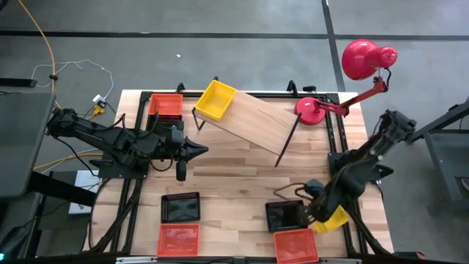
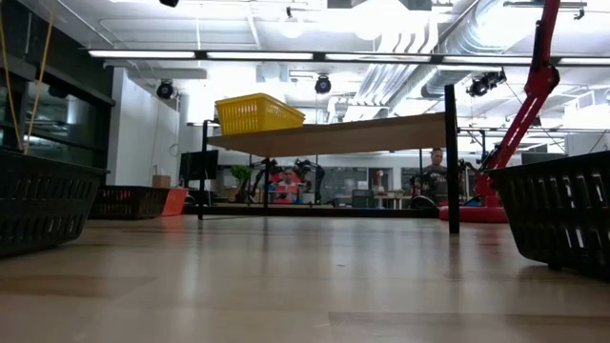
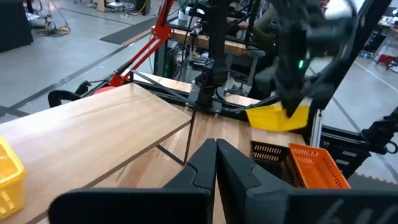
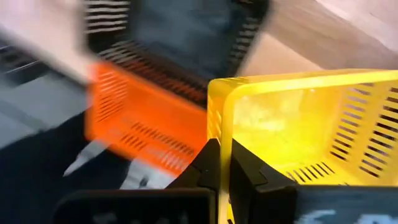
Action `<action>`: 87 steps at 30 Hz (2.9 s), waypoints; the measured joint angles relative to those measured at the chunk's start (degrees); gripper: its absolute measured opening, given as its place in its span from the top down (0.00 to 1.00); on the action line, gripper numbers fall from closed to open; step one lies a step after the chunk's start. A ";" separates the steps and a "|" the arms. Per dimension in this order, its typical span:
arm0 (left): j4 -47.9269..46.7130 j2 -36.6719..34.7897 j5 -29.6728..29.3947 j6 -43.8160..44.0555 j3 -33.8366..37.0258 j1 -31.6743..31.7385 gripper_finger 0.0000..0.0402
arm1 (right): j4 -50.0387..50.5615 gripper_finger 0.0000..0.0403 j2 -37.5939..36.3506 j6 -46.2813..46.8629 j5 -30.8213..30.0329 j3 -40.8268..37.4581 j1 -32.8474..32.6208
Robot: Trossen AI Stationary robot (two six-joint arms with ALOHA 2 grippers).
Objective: Stack baskets on shelf by color
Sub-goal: Stack the yellow bin on top of the yellow bin on the shelf, then put the bottom left black bin on the shelf
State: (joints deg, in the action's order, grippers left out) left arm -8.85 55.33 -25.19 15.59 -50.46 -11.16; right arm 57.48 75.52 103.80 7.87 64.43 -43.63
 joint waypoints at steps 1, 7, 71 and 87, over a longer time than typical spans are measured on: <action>0.17 0.00 0.00 -0.55 0.01 0.00 1.00 | 0.51 1.00 -0.90 -2.58 0.17 1.60 1.00; 3.51 0.00 -0.13 -5.47 0.00 0.00 1.00 | 1.12 1.00 -2.71 -21.21 2.33 13.05 7.58; 9.97 -10.16 7.82 -5.74 -8.59 -4.04 1.00 | -13.31 1.00 48.46 -85.76 -43.40 64.80 48.52; 9.97 -10.19 7.82 -8.76 -8.57 -4.04 1.00 | -14.85 0.56 48.44 -87.13 -44.12 67.28 48.51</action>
State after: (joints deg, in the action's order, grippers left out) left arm 1.13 45.15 -17.37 6.83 -59.02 -15.20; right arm 42.62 123.96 16.68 -36.25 131.71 4.88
